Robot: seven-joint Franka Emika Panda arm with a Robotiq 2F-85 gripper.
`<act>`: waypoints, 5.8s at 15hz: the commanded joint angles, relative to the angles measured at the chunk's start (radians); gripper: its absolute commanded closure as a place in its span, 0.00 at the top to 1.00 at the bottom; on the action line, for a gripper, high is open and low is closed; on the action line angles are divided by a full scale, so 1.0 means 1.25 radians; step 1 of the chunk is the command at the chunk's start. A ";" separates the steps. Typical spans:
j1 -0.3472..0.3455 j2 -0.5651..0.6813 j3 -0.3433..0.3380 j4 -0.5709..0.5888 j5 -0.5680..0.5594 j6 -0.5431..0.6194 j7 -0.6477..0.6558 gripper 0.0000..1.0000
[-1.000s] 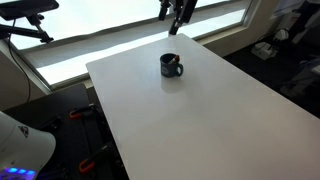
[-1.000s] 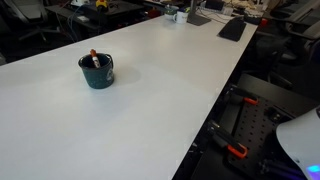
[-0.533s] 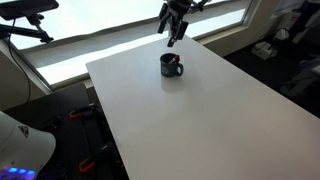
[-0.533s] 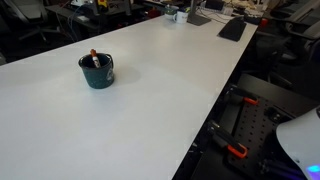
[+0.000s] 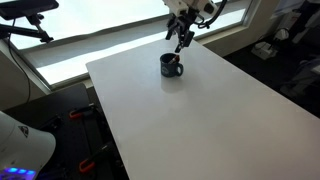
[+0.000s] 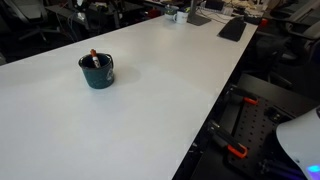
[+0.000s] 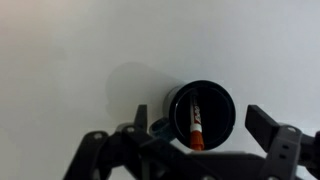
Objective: Take the marker out of the mug and place it on the table to the right of the mug
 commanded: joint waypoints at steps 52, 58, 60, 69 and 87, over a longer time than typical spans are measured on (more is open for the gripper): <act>0.043 0.192 -0.010 0.247 -0.009 0.079 0.152 0.99; 0.059 0.182 -0.016 0.242 -0.015 0.084 0.190 1.00; 0.059 0.158 -0.015 0.219 -0.013 0.108 0.188 1.00; 0.051 0.183 -0.012 0.240 -0.015 0.110 0.163 1.00; 0.025 0.213 0.016 0.264 0.005 -0.010 0.057 1.00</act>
